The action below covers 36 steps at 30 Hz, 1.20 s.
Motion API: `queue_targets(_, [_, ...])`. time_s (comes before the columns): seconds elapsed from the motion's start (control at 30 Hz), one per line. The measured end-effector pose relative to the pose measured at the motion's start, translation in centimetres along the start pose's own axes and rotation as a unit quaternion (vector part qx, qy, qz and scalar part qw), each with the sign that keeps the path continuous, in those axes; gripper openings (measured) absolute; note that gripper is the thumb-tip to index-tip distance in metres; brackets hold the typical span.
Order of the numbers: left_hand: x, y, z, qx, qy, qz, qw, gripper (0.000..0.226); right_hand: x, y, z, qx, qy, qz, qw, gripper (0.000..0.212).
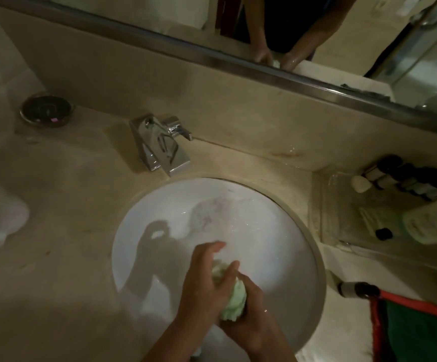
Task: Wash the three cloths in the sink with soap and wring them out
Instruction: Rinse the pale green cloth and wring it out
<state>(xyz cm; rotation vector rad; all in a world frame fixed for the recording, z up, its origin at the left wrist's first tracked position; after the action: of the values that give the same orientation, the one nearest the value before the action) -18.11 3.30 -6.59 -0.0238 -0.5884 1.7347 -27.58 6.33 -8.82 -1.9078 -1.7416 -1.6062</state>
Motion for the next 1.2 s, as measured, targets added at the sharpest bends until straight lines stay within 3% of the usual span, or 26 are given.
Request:
queue_targets(0.07, [1.8,1.0,0.4,-0.061,0.068,-0.017,0.996,0.025,0.6,-0.9,-0.4,0.006,-0.053,0.037,0.998,0.018])
queue_targets(0.13, [3.0,0.9,0.7,-0.066,0.095,-0.036,0.993,0.037,0.9,-0.4,0.0,-0.024,-0.081,0.038,0.996,0.018])
queue_targets(0.17, [3.2,0.8,0.7,-0.061,0.091,-0.055,0.992,0.044,1.1,0.1,0.5,-0.057,-0.087,0.029,0.994,0.022])
queue_targets(0.23, [2.9,0.4,0.6,-0.079,0.085,-0.076,0.990,0.055,1.2,1.7,1.3,-0.105,-0.094,0.015,0.990,0.057])
queue_targets(0.3, [2.5,-0.4,1.1,-0.114,0.146,-0.026,0.982,0.046,1.0,3.2,1.7,-0.157,-0.097,0.009,0.983,0.071])
queue_targets(0.37, [1.9,-1.2,1.7,-0.119,0.163,0.029,0.979,0.030,0.6,3.9,1.7,-0.151,-0.106,0.044,0.982,0.048])
queue_targets(0.53, [1.1,-2.3,4.6,-0.066,0.060,0.049,0.995,0.036,-0.2,5.2,0.1,-0.031,-0.195,0.102,0.975,0.039])
queue_targets(0.6, [0.0,-1.8,4.7,-0.051,-0.038,0.041,0.997,0.045,-0.7,4.9,-0.9,0.097,-0.210,0.140,0.963,0.028])
queue_targets(0.63, [-0.6,-1.5,4.4,-0.032,-0.091,0.037,0.995,0.048,-1.3,4.1,-1.4,0.196,-0.232,0.180,0.936,0.022])
queue_targets(0.7, [-1.5,-0.8,3.5,0.036,-0.185,0.034,0.982,0.050,-2.1,4.0,-1.9,0.240,-0.228,0.205,0.921,0.018])
queue_targets(0.73, [-1.7,-0.5,3.0,0.079,-0.228,0.036,0.970,0.048,-2.3,3.2,-1.9,0.283,-0.262,0.237,0.892,0.019])
queue_targets(0.8, [-1.9,-0.2,1.7,0.148,-0.305,0.047,0.940,0.042,-2.7,2.9,-1.8,0.229,-0.235,0.244,0.913,0.026])
queue_targets(0.87, [-1.6,0.1,1.0,0.196,-0.354,0.055,0.913,0.035,-2.2,2.3,-2.3,0.261,-0.232,0.272,0.897,0.036])
queue_targets(0.97, [-0.9,0.2,1.4,0.222,-0.374,0.039,0.900,0.032,-0.9,2.3,-2.7,0.281,-0.212,0.253,0.901,0.040])
queue_targets(1.07, [-0.8,-0.2,2.0,0.192,-0.332,-0.017,0.923,0.030,-0.1,2.3,-2.8,0.224,-0.169,0.194,0.940,0.036])
queue_targets(1.2, [0.7,-0.2,1.0,0.264,-0.321,-0.112,0.902,0.033,1.5,2.1,-4.4,0.183,-0.285,0.139,0.930,0.024])
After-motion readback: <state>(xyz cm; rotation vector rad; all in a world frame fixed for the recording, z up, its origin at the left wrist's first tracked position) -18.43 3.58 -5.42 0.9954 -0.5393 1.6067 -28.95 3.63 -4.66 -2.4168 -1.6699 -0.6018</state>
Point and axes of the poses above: each hand's wrist, its own x-axis away from the middle knuckle, its own y-axis out of the palm, z = x × y, the point moved 6 cm from there along -x, towards the middle knuckle, and after that the axes turned 12 degrees about -y, right-handed, at the moved point
